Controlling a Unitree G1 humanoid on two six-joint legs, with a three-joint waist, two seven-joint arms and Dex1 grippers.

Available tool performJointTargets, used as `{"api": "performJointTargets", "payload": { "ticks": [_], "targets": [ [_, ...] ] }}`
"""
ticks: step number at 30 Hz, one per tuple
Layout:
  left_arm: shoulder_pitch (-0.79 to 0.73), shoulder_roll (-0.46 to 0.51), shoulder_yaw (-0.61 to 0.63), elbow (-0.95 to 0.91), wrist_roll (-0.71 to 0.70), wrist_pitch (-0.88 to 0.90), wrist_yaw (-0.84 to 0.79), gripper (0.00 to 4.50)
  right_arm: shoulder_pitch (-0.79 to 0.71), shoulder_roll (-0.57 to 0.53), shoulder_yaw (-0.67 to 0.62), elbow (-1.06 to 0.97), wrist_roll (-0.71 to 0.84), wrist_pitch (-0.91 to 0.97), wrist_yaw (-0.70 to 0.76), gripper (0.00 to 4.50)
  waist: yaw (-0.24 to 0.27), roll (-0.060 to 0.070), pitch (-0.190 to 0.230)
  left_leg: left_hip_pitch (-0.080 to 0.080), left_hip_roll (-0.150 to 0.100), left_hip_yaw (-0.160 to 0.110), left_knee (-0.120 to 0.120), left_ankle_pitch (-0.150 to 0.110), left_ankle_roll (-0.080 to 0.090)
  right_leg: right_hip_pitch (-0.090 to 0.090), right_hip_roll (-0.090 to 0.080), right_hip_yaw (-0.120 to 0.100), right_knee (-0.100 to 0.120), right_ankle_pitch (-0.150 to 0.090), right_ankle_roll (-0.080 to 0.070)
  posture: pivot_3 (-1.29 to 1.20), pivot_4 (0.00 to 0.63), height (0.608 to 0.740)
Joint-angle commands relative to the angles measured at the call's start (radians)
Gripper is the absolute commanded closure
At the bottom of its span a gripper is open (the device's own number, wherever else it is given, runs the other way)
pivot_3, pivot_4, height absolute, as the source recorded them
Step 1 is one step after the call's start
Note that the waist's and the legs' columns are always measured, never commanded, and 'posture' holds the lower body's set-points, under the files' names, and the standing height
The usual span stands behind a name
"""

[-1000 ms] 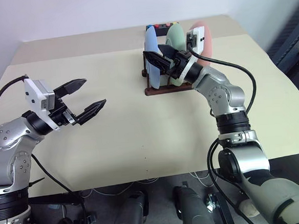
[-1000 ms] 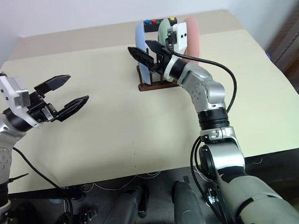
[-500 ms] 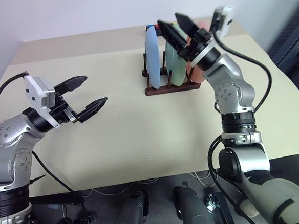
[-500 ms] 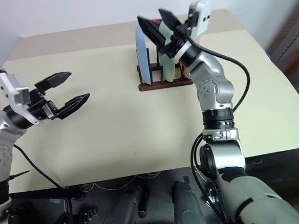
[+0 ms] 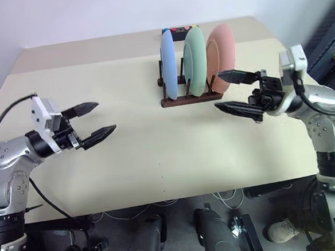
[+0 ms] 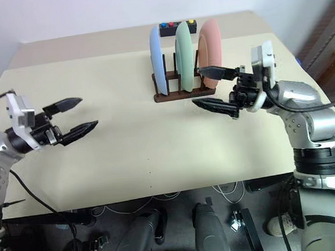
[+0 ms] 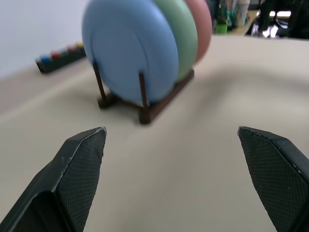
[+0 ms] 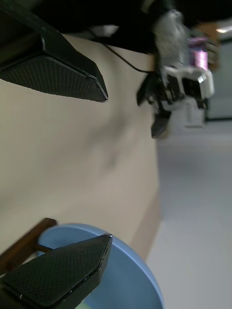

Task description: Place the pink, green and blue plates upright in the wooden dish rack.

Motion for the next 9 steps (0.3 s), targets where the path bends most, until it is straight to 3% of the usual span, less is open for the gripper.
{"api": "performJointTargets", "payload": {
  "ticks": [1,9],
  "targets": [
    [0.032,-0.002,0.021,-0.054,0.022,-0.044,0.012,0.0,0.002,-0.009,0.002,-0.013,-0.014,-0.038,0.039,0.03,0.003,0.0,0.0,0.0,0.0,0.0,0.0,0.0,0.0,0.0,0.0,0.0,0.0,0.0,0.0,0.0,0.15,0.74],
    [0.157,-0.004,0.056,-0.135,0.025,-0.061,0.037,0.0,-0.076,0.05,0.072,0.05,-0.073,-0.091,0.048,0.03,0.008,0.0,0.0,0.0,0.0,0.001,0.001,0.0,0.0,0.0,-0.001,0.001,-0.001,0.0,0.0,0.0,0.15,0.74]
  ]
}}
